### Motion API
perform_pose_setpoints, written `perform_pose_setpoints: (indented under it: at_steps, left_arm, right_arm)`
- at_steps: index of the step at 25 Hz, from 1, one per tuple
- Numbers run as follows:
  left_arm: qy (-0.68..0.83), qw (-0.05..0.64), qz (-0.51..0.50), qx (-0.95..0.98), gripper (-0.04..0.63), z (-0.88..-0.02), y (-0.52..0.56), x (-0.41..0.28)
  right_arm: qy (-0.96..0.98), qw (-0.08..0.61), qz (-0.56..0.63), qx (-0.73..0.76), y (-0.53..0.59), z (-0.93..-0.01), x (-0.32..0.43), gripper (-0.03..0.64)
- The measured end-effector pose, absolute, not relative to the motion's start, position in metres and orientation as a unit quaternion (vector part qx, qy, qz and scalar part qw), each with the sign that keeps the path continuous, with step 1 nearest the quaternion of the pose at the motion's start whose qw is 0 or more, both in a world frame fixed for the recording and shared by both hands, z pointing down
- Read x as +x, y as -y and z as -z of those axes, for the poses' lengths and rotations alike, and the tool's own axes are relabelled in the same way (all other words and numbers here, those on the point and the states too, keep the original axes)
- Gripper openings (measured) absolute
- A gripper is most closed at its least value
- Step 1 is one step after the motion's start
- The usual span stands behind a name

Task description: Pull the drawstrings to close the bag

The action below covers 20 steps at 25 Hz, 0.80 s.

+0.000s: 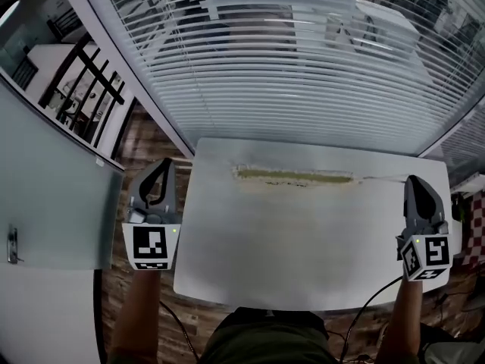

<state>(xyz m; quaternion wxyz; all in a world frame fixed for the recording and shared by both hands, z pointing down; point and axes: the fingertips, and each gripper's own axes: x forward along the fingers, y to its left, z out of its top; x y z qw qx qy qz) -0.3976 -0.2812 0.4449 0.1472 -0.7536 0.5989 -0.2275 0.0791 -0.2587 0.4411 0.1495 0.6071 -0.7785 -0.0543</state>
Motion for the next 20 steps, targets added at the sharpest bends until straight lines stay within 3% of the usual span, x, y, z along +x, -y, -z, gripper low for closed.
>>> perform_pose_setpoints:
  at_steps: [20]
  left_arm:
    - [-0.653, 0.135, 0.18, -0.724, 0.011, -0.417, 0.279, -0.435]
  right_arm:
    - [0.755, 0.105, 0.076, 0.643, 0.253, -0.408, 0.115, 0.015]
